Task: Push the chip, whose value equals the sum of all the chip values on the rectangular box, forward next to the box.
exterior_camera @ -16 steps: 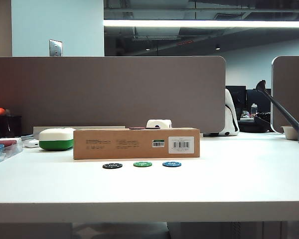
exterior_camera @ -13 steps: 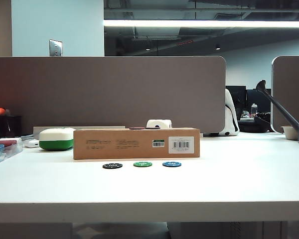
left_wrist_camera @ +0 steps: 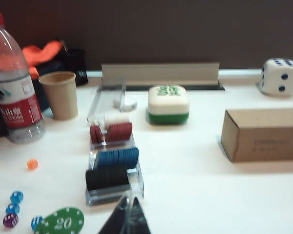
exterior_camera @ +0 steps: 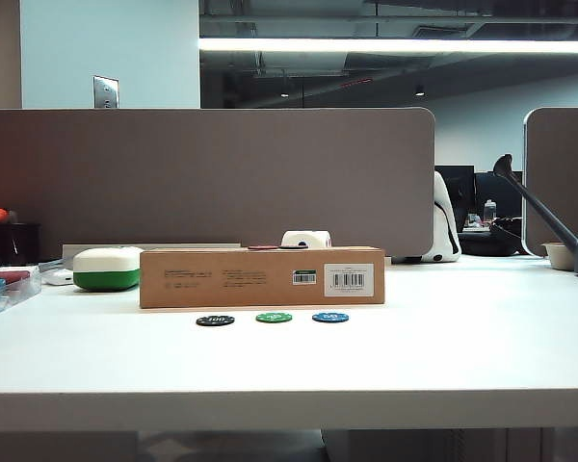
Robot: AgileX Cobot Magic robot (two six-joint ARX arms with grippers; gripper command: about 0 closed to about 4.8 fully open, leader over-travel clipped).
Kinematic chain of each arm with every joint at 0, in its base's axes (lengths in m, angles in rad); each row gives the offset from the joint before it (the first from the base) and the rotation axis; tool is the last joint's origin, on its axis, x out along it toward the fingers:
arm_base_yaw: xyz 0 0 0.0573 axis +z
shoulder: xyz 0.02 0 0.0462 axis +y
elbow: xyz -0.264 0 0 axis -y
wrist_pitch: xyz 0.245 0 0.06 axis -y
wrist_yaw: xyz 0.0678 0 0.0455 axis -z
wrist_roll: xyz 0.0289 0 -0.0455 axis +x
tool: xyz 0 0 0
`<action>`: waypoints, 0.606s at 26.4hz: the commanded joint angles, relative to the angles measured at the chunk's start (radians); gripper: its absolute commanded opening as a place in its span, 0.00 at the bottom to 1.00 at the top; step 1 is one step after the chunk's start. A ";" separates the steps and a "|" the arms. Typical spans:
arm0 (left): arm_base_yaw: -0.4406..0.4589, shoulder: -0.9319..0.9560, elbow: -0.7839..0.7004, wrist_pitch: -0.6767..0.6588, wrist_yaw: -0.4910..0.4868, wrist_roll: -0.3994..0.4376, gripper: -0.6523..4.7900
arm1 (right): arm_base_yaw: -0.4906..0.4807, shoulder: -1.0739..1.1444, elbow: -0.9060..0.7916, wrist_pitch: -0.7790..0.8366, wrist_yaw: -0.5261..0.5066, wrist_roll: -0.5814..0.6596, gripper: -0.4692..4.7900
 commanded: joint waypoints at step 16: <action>-0.229 0.384 0.212 -0.050 0.069 0.000 0.11 | 0.001 0.000 -0.005 0.021 -0.013 0.029 0.08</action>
